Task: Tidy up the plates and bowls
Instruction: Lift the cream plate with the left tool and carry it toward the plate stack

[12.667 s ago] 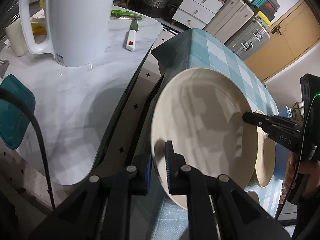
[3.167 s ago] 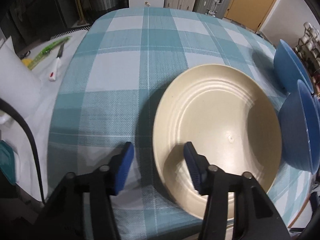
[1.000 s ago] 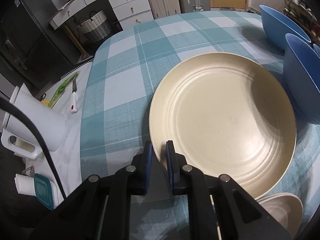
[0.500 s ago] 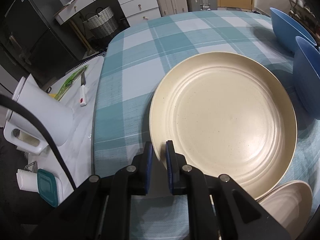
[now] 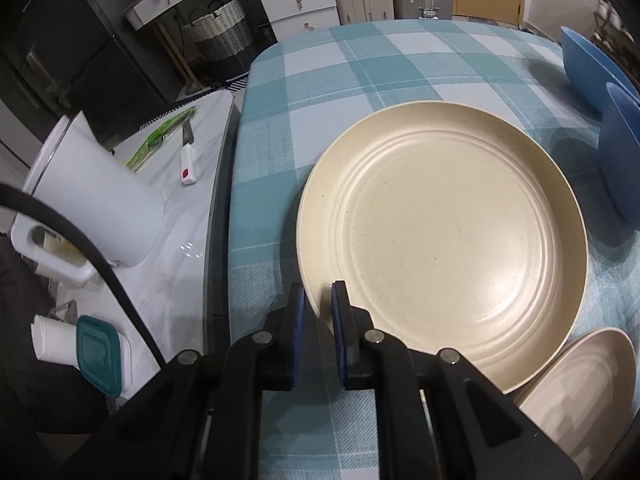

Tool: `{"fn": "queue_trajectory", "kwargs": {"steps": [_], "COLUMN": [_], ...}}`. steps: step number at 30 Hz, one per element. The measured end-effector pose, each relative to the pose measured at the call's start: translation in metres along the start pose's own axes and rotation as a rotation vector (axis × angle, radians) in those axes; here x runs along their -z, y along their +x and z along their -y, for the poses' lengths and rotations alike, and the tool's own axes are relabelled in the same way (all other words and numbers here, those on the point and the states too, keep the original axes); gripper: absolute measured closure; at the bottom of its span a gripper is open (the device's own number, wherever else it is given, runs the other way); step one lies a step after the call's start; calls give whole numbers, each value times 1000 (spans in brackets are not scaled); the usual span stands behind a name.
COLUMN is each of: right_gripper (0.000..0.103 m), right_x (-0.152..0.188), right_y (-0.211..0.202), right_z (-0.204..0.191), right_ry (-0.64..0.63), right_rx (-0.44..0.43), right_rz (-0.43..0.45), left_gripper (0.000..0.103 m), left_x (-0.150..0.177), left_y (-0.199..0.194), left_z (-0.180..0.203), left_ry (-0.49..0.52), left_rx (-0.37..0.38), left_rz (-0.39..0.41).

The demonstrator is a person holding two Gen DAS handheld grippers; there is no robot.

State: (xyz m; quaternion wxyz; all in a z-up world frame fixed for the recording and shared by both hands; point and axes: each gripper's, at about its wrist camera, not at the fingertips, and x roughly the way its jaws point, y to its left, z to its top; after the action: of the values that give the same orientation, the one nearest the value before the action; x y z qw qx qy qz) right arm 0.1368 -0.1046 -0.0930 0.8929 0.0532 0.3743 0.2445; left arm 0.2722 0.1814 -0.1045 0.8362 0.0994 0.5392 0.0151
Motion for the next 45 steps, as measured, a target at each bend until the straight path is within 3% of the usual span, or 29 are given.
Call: {"fn": "queue_trajectory", "kwargs": {"steps": [11, 19, 24, 33, 36, 45], "right_gripper": [1, 1, 1, 1, 1, 1], "right_x": [5, 3, 1, -2, -2, -3], "right_y": [9, 6, 2, -4, -4, -13], "right_z": [-6, -13, -16, -17, -15, -16], "right_ry": [-56, -80, -58, -63, -55, -40], "right_rx": [40, 52, -37, -57, -60, -43], "right_rz": [-7, 7, -12, 7, -1, 27], "left_gripper": [92, 85, 86, 88, 88, 88], "left_x": [8, 12, 13, 12, 14, 21], "left_y": [2, 6, 5, 3, 4, -2], "left_z": [-13, -17, -17, -19, -23, -17], "left_ry": [-128, -214, -233, -218, -241, -184], "left_rx": [80, 138, 138, 112, 136, 90], "left_rz": [-25, -44, -40, -35, -34, -40]}}
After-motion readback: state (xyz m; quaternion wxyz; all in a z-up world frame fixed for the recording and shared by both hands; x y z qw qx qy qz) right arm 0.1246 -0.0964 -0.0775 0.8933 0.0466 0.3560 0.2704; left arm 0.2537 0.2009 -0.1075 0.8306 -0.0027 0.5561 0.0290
